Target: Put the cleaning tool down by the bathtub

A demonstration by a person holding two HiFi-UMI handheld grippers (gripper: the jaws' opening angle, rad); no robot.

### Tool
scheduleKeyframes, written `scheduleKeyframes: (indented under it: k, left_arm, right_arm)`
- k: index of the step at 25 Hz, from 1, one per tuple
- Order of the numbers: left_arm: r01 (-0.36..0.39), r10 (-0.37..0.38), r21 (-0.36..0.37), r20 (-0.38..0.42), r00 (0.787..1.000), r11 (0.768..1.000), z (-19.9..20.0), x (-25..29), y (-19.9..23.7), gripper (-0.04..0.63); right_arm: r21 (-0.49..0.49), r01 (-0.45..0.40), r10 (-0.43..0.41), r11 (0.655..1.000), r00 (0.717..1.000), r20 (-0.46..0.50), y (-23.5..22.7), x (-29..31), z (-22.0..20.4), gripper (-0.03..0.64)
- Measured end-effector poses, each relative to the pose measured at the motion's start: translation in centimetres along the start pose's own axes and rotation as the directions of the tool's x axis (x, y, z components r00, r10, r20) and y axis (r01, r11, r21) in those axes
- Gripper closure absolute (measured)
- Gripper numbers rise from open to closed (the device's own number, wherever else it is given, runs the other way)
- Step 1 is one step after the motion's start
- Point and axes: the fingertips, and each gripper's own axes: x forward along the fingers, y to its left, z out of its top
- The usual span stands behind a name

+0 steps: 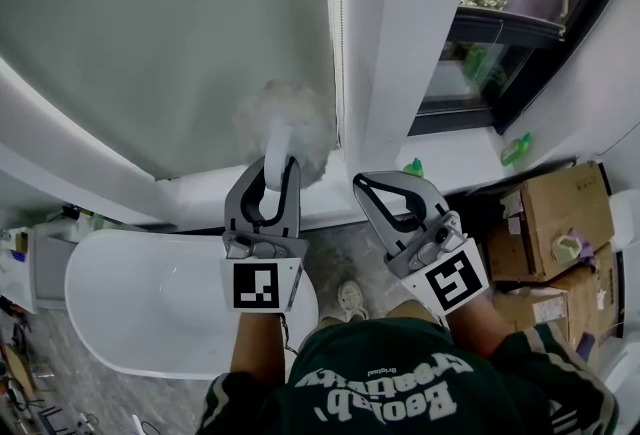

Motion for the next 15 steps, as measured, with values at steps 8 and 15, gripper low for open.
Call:
scheduleKeyframes:
  k: [8,15]
  left_arm:
    - [-0.029,0.029,-0.003,0.007,1.000,1.000,0.3,-0.3,0.4,0.505]
    - [-0.061,0.061,0.030,-0.007,0.998,0.998,0.5,-1.4,0.9,0.505]
  right_arm:
    - [0.006,-0.001,0.001,1.000,1.000,0.011,-0.1,0.1,0.7,0.601]
    - [0.026,-0.034,0.033,0.999,0.998,0.048,0.1,0.9,1.1,0.601]
